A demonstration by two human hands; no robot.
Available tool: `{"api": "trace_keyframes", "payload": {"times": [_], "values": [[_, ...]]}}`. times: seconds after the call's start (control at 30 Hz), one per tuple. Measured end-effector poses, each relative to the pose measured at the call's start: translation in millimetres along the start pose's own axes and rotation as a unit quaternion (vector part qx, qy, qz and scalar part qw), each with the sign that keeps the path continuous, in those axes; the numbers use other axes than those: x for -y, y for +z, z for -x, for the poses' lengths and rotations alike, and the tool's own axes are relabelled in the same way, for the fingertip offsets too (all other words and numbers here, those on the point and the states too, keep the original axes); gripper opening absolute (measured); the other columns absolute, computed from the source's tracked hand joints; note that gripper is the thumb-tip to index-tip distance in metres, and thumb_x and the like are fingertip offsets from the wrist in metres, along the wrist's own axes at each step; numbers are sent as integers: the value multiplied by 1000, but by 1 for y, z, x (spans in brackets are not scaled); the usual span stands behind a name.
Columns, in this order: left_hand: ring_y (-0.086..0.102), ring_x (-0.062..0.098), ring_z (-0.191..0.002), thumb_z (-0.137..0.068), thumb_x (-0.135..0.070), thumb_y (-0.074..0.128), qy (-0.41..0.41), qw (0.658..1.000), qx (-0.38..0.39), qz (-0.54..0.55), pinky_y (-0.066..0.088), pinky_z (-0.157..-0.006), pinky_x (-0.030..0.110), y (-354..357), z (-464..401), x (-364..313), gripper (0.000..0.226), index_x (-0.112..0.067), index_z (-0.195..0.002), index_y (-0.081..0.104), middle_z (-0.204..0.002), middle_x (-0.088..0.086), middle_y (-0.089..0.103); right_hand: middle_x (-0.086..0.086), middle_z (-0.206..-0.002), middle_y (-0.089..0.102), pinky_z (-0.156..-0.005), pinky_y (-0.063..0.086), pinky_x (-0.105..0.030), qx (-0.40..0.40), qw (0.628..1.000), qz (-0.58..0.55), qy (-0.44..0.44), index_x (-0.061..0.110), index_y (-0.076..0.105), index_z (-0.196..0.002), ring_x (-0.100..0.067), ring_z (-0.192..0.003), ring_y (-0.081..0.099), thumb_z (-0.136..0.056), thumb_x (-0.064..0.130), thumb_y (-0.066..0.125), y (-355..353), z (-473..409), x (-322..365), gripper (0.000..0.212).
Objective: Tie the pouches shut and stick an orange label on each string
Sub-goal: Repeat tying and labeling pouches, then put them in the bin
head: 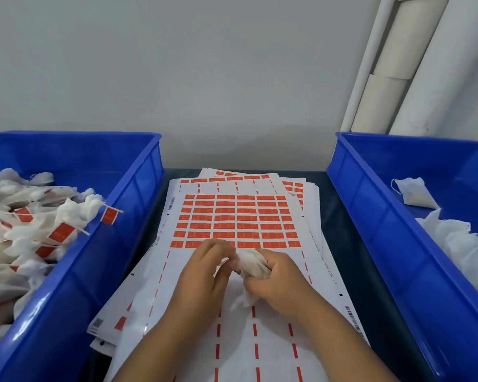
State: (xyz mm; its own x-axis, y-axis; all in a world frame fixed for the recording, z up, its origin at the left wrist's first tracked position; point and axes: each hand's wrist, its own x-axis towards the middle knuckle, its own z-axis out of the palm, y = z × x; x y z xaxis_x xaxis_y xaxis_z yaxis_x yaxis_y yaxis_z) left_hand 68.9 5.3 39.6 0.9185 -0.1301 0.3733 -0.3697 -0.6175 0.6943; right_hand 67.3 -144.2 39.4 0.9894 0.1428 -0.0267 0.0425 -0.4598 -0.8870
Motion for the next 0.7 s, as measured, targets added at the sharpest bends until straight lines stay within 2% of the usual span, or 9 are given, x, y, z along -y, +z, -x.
{"api": "trace_keyframes", "payload": {"times": [0.07,0.13,0.27,0.37,0.43,0.5,0.57,0.63,0.7], "values": [[51,-16,-89,-90,-20,56,-43,998,3,54,38,-65,-3,2,0,0,27,-44,-80,51,-87,-38,51,10,-102,64,-73,49,-11,33,999,-8,-10,34,58,-109,-10,-94,61,-85,19,65,-1,0,0,30],[56,-13,-83,-92,-24,53,-84,990,20,110,40,-59,-2,3,1,0,19,-41,-84,54,-81,-36,58,5,-101,62,-76,55,-17,67,998,-4,-15,34,55,-110,-14,-94,62,-84,17,67,-2,1,2,33],[57,-14,-76,-91,-24,55,-110,982,16,150,41,-53,0,-1,-1,-3,15,-36,-81,57,-77,-36,59,1,-108,60,-87,57,-31,123,992,20,-2,27,51,-119,-19,-99,61,-80,21,72,-3,1,5,45],[60,-8,-74,-88,-20,61,-117,979,5,170,43,-53,3,-7,-2,-4,17,-34,-78,62,-75,-29,62,-1,-110,63,-83,54,-21,127,990,-64,12,31,60,-110,-15,-99,61,-85,48,64,-2,4,10,31],[61,-4,-73,-87,-17,63,-109,976,21,186,44,-55,4,-9,-2,-5,19,-33,-77,64,-74,-25,64,-2,-109,66,-77,49,-15,106,990,-83,34,25,66,-104,-17,-99,61,-78,62,54,-3,5,12,47],[62,-3,-73,-86,-14,64,-107,973,28,203,45,-54,5,-9,-1,-8,21,-32,-75,65,-73,-23,66,0,-97,71,-77,54,-21,90,992,-81,43,22,72,-96,-17,-93,65,-75,57,61,-3,4,11,43],[62,-3,-74,-85,-13,65,-114,969,23,216,44,-54,4,-9,0,-8,20,-30,-74,67,-73,-21,66,3,-86,73,-76,57,-24,87,993,-59,47,21,73,-90,-15,-84,68,-79,42,72,-3,2,10,24],[62,-4,-76,-84,-15,66,-135,965,17,224,44,-55,4,-10,-1,-8,19,-29,-72,68,-72,-20,66,8,-80,71,-69,57,-21,92,994,-43,43,26,73,-84,-10,-78,68,-78,33,76,-3,2,11,10],[63,-1,-75,-83,-14,67,-154,959,18,235,45,-55,5,-11,-1,-6,19,-27,-69,69,-71,-17,67,11,-77,70,-63,55,-15,101,993,-42,37,31,71,-75,-4,-75,67,-76,31,78,-3,2,10,7]]}}
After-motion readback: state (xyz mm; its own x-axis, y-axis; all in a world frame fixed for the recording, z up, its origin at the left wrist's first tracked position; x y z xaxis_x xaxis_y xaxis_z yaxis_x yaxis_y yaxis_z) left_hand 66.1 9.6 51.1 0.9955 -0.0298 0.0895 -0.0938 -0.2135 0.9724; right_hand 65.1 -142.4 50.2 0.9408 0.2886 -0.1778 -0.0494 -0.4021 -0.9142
